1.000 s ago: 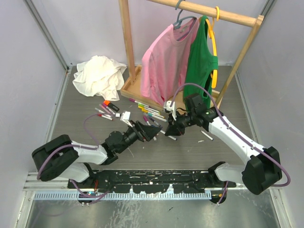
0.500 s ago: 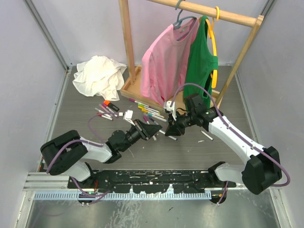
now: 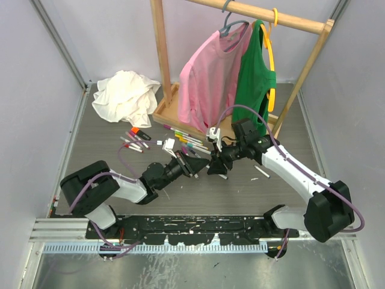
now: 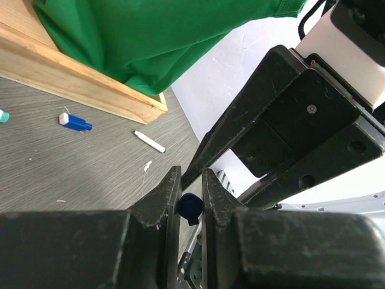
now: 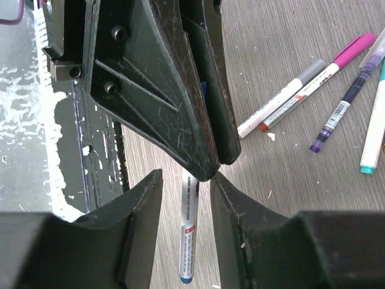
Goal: Open the pen caps
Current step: Open the pen cap from the pen.
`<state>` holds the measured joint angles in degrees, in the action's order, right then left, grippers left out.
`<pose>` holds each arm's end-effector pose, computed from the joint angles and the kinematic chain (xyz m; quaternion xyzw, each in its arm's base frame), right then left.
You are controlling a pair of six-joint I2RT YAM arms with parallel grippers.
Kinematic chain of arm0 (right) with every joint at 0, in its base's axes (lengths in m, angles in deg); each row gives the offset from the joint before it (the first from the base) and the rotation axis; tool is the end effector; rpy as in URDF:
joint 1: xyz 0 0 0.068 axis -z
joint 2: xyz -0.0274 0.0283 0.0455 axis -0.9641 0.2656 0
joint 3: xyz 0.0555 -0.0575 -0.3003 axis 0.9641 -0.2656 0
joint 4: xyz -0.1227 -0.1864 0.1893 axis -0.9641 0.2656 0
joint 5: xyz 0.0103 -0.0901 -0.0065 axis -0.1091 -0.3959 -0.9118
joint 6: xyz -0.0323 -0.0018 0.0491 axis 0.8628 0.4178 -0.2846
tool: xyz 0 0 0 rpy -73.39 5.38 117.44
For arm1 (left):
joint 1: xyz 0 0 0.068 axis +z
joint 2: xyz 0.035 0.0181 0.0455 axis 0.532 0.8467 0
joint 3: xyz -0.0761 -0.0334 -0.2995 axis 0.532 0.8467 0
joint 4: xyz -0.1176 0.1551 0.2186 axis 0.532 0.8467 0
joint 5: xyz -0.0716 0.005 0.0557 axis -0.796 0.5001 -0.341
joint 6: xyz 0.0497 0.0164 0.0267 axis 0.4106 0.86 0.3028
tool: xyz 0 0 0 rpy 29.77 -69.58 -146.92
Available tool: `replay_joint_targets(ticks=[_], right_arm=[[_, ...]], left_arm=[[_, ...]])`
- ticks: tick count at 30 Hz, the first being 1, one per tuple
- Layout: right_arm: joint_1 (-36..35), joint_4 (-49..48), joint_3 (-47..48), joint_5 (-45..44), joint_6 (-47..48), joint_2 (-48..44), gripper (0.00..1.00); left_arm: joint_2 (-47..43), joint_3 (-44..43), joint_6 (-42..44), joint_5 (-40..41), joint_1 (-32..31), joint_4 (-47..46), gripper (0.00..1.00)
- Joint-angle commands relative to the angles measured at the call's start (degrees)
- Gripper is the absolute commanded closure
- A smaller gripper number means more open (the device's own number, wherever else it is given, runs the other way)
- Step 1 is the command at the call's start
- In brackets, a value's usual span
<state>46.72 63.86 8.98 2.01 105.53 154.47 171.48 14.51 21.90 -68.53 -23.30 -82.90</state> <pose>0.2241 0.1545 0.2838 -0.5183 0.7070 0.3873 0.2853 0.1695 -0.2424 0.1941 -0.0300 0.6630 -0.6153 0.4254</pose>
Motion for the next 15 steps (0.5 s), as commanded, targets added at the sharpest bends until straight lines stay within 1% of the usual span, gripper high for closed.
replay_joint_targets(ticks=[1,2,4,9,10,11,12,15], right_arm=[[0.10,-2.66,0.38,1.41,-1.65,0.74,0.61],[0.10,-2.59,0.35,1.24,-1.58,0.83,0.65],[0.11,-2.13,0.38,0.91,-0.92,1.09,0.78],[0.02,-0.99,0.91,-0.21,0.07,2.62,0.80],[-0.05,-0.66,1.05,-0.36,0.29,2.81,0.85],[-0.12,-0.46,1.20,-0.59,0.46,2.87,0.94],[-0.17,-0.30,1.25,-0.94,0.55,2.88,0.99],[-0.16,0.52,1.26,-1.82,1.76,2.72,0.99]], left_arm=[[1.00,-1.72,1.82,-0.64,-0.19,-5.98,1.00],[0.95,-1.63,2.20,-0.17,-0.16,-6.30,1.00],[0.61,-1.43,3.74,1.17,-0.12,-6.68,1.00],[-0.79,-1.63,4.45,1.39,2.01,-6.69,1.00],[-1.05,-1.66,4.07,1.01,2.73,-6.69,1.00],[-1.47,-1.74,3.55,0.67,3.74,-6.69,1.00],[-1.70,-1.75,3.05,0.30,4.22,-6.69,1.00],[-3.76,-1.46,1.13,-0.58,8.26,-6.70,1.00]])
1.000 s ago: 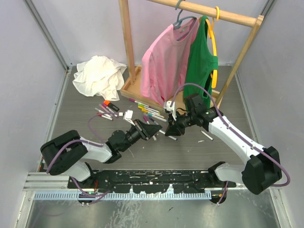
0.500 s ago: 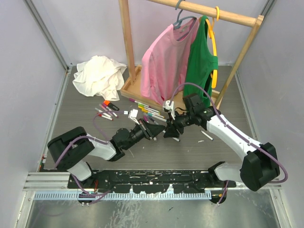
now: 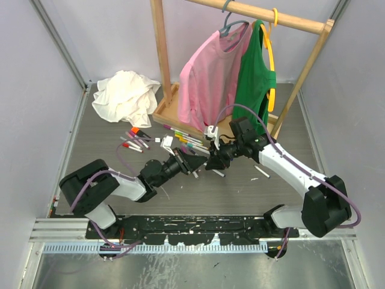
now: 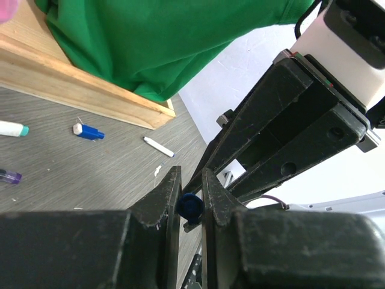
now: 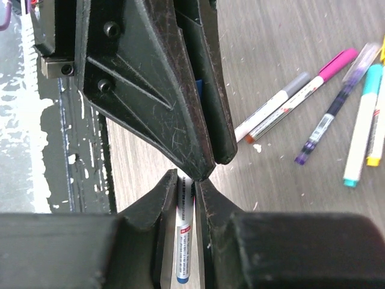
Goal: Open the pen caps
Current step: Open the pen cap from the pen, then place the pen cap at the center of the board.
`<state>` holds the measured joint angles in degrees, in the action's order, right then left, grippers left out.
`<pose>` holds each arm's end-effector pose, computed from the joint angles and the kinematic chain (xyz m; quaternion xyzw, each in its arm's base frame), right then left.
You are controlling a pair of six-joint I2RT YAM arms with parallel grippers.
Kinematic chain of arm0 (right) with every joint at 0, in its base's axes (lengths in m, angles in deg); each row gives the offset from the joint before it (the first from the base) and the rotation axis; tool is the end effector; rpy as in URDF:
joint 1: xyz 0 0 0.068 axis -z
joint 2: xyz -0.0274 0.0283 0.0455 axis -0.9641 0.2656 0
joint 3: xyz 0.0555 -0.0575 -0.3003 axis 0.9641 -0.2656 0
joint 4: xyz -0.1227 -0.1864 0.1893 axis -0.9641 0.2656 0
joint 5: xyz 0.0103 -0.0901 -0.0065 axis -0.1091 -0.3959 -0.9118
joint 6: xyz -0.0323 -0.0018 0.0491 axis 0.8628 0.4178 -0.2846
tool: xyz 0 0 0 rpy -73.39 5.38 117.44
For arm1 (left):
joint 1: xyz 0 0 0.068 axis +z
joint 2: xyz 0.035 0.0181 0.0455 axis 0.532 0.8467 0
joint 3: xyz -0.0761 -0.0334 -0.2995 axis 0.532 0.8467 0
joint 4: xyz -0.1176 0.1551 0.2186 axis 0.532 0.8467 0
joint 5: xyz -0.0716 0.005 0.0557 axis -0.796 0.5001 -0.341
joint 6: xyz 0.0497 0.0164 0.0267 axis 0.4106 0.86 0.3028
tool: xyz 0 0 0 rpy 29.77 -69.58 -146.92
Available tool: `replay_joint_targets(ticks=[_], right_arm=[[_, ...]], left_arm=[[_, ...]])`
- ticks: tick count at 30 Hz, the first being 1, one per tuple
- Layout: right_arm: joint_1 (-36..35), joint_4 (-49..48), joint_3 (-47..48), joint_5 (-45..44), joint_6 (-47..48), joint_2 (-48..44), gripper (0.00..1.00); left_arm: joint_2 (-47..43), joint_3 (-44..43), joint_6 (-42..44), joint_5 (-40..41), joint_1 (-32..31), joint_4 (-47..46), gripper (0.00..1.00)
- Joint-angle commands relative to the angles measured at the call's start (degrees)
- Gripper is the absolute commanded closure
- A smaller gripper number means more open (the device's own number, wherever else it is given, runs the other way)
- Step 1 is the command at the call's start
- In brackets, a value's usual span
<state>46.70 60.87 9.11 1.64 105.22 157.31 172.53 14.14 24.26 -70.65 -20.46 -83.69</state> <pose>0.2355 0.1604 0.2748 -0.5168 0.7088 0.3851 0.2867 0.1817 -0.2368 0.1924 -0.0189 0.6626 -0.6032 0.4435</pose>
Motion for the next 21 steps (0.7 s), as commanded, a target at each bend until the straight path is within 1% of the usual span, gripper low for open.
replay_joint_targets(ticks=[1,5,7,9,12,15,18,21], right_arm=[[-0.18,3.83,1.17,-1.82,2.37,-0.03,0.99],[-0.14,4.82,1.47,-2.95,3.10,0.90,0.99],[-0.14,5.09,1.56,-3.55,3.06,1.36,0.99],[-0.09,5.24,1.78,-4.55,2.83,1.61,0.99],[0.65,5.71,1.75,-8.73,2.47,1.12,0.99],[2.62,5.95,0.76,-15.88,2.21,-0.72,0.99],[3.51,5.79,-1.99,-25.60,2.93,-2.85,0.99],[4.35,6.01,-5.58,-31.09,3.70,-3.41,0.98]], left_arm=[[-5.77,-0.99,-1.63,0.99,7.37,-5.91,1.00],[-12.10,-0.66,-3.12,-0.58,15.63,-3.91,1.00],[-16.62,-1.43,-2.33,-1.00,18.61,1.27,1.00],[-22.38,-2.31,0.34,-0.72,19.67,8.39,1.00],[-29.63,-3.03,2.94,-1.71,19.67,20.24,1.00],[-34.78,-1.93,2.50,-3.78,19.43,30.05,1.00],[-37.00,-0.26,0.92,-3.44,17.13,35.62,1.00],[-36.62,-0.40,0.18,0.56,12.54,40.26,1.00]])
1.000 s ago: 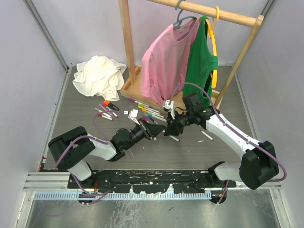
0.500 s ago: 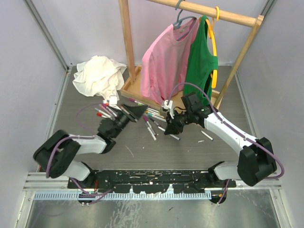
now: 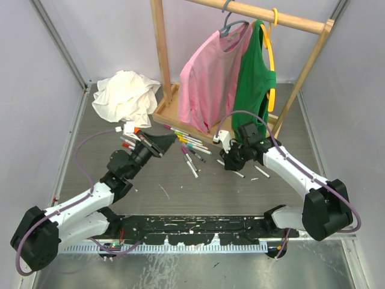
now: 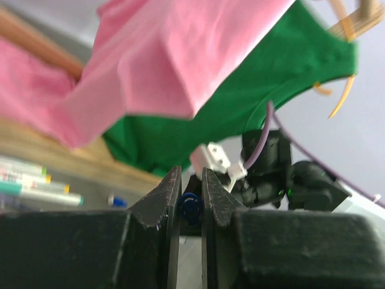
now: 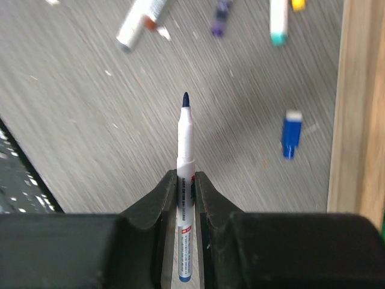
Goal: Open the pen caps
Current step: Place the pen cap at the center of the board.
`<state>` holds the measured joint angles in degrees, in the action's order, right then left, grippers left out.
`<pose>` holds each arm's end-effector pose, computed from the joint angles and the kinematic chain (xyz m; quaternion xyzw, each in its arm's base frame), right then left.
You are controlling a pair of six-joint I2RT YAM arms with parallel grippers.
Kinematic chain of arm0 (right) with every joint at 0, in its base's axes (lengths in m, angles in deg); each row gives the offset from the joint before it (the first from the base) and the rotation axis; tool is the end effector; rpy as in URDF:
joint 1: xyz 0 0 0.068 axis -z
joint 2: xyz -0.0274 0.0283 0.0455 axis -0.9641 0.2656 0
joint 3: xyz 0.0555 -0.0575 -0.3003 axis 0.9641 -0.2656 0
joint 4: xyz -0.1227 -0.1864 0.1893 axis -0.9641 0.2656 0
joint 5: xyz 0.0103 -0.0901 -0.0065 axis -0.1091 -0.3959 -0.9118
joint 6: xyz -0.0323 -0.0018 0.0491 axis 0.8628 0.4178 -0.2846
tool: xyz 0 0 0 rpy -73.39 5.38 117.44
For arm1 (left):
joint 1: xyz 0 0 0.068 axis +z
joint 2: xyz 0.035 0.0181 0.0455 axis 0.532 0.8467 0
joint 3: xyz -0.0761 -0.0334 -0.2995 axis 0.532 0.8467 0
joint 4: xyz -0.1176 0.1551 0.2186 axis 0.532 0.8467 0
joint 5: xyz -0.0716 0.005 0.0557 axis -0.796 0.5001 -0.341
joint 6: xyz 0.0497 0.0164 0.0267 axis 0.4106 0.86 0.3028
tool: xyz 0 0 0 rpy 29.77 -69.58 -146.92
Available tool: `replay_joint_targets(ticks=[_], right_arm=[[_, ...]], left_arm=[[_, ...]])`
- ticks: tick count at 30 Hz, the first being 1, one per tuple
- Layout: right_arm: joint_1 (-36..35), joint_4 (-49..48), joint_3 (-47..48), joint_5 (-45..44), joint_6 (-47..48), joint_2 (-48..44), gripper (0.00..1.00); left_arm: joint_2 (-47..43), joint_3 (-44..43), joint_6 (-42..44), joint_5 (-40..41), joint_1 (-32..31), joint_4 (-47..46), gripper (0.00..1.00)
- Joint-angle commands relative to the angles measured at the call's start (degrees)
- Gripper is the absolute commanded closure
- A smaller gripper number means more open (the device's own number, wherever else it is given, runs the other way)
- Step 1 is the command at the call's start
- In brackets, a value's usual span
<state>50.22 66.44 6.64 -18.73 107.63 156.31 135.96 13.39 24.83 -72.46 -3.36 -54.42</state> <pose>0.2385 0.1296 0.2514 -0.4831 0.8078 0.2164 0.2595 0.1835 -0.1319 0.2962 -0.0928 0.6016 -0.5665 0.5554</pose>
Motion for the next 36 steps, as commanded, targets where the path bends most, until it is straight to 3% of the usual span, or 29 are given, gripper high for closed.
replay_joint_targets(ticks=[1,7,15,21,27,36], right_arm=[[1.53,0.64,-3.90,-11.61,1.58,-2.28,0.98],[3.43,1.80,-8.97,-15.23,3.26,-2.13,0.97],[8.12,2.11,-11.26,-15.43,5.53,-5.63,0.85],[8.18,2.58,-10.56,-14.84,5.21,-0.73,0.84],[8.09,2.62,-9.61,-12.21,4.14,1.75,0.81],[8.05,2.85,-8.63,-11.54,3.04,4.38,0.74]], left_arm=[[0.69,-0.13,-0.58,3.99,-6.28,12.32,1.00],[10.90,-5.27,-2.91,10.27,-15.55,15.89,1.00],[28.75,-15.45,-9.87,12.17,-19.93,21.52,1.00],[40.14,-24.91,-12.48,11.45,-21.30,29.41,1.00],[46.91,-30.09,-13.77,12.32,-21.37,30.36,0.99],[55.25,-40.75,-14.64,12.35,-21.31,40.46,0.94]])
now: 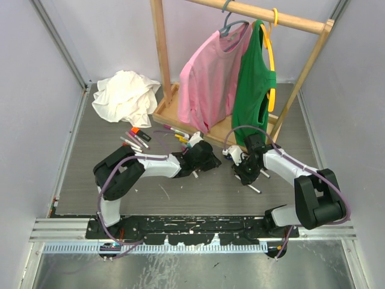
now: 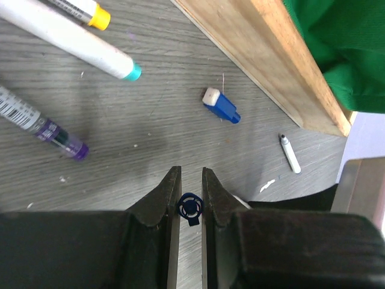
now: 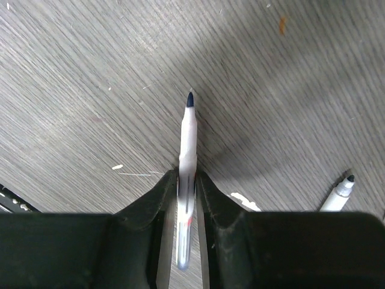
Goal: Open the pen caps
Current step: Place the pen cap at the center of the board.
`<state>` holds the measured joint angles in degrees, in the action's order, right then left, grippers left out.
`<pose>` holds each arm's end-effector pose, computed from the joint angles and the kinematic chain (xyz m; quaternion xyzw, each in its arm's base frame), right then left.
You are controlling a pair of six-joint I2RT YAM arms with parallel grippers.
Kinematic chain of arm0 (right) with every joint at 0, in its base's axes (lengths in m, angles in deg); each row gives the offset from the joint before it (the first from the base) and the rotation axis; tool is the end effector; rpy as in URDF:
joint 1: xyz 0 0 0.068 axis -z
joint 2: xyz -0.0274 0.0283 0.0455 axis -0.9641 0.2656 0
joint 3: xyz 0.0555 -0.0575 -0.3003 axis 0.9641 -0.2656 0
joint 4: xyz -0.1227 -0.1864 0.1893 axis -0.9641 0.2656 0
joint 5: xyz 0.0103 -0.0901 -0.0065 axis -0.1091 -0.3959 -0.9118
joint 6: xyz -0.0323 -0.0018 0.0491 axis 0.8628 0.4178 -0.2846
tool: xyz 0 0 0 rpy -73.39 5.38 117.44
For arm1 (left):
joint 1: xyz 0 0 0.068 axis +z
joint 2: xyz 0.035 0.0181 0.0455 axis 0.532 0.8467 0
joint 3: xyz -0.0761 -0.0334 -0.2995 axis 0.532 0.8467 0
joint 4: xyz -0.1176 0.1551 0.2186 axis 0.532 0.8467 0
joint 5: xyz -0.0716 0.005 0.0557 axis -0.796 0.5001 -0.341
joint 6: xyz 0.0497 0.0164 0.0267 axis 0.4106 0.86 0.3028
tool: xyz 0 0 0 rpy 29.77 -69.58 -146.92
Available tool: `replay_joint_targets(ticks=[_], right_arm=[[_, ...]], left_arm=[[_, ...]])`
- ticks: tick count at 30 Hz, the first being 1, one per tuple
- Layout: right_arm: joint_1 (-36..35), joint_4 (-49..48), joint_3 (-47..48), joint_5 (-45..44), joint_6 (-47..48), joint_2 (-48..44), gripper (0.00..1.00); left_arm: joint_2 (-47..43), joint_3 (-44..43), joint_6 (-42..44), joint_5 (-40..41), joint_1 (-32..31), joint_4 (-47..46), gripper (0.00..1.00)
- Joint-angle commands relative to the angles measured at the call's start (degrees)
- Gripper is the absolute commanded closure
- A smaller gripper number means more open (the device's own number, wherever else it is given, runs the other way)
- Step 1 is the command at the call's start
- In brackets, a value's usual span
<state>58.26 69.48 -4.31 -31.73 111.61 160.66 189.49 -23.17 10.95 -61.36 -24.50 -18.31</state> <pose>0.2231 0.0765 0.1695 -0.4309 0.8884 0.1082 0.1157 0.2455 -0.3595 0.1604 -0.1303 0.8870 -0.3517 0.2692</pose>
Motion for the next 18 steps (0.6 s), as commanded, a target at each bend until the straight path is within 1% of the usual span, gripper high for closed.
replay_joint_targets(ticks=[1,6,11,13,15,18], right_arm=[[0.04,-0.19,2.41,1.53,-1.01,0.15,0.74],[0.07,-0.87,2.83,0.88,-1.63,2.01,0.73],[0.03,-0.99,3.41,0.82,-1.68,4.86,0.73],[0.04,-0.99,3.59,0.43,-1.87,5.88,0.75],[0.01,-1.07,3.65,0.13,-2.03,6.26,0.77],[0.06,-1.41,3.48,-0.15,-2.24,5.57,0.77]], left_arm=[[2.24,-4.73,-0.97,1.40,-0.14,4.73,0.94],[4.78,-7.00,-1.84,1.32,-0.20,5.61,0.86],[6.78,-8.97,-2.27,1.12,0.08,6.01,0.84],[7.41,-9.77,-2.71,1.48,0.19,6.77,0.82],[8.01,-10.45,-2.90,1.54,0.26,7.46,0.80],[8.89,-11.05,-3.57,1.52,0.43,8.12,0.78]])
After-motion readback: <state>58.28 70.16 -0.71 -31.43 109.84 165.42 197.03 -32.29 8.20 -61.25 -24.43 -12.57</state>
